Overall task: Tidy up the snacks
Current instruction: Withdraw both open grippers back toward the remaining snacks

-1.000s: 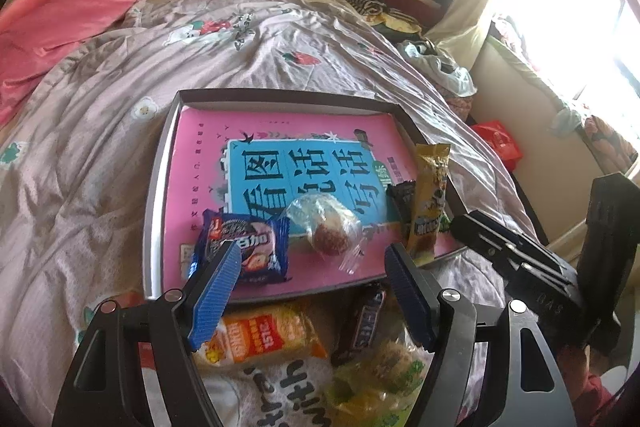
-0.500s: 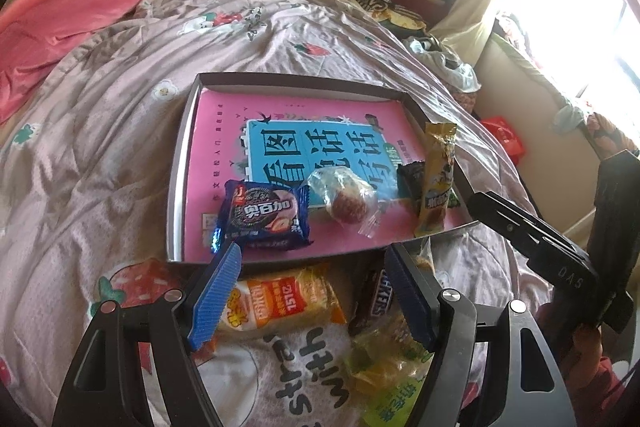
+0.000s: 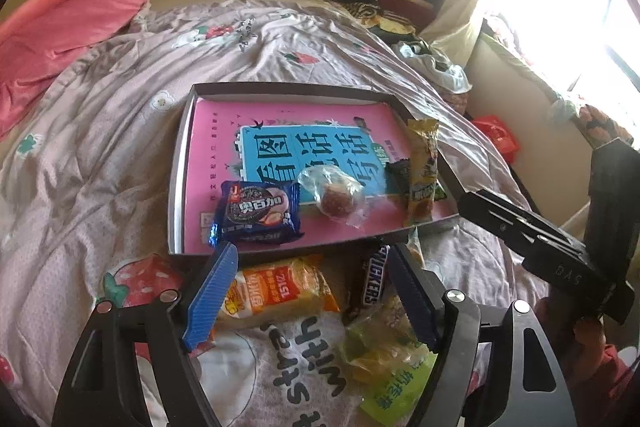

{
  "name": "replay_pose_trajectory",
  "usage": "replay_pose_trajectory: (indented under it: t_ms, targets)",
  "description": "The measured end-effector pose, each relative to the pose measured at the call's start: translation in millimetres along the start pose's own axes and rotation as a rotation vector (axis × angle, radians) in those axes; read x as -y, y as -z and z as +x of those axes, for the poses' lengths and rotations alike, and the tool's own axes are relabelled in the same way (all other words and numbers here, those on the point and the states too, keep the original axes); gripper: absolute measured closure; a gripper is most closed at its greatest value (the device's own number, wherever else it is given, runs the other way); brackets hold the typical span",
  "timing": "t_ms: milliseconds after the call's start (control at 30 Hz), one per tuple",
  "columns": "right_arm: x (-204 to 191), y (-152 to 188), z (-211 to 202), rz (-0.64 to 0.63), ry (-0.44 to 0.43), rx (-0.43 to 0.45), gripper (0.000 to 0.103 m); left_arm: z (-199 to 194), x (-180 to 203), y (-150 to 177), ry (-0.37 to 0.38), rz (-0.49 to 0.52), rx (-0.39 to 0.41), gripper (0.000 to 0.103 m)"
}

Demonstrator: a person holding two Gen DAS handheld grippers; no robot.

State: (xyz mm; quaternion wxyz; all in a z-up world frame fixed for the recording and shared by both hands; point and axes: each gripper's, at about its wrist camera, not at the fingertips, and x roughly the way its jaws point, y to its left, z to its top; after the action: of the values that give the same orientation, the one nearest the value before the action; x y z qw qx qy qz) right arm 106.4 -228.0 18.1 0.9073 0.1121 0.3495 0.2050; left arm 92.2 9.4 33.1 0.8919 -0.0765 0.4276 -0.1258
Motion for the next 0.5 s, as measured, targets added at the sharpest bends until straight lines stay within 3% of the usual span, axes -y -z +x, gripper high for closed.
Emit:
replay_pose_trajectory:
  t_ms: [500]
  targets:
    - [-10, 9, -6, -0.012, -0.024, -0.021, 0.04, 5, 2, 32, 0.027, 0.032, -0.091, 0.024]
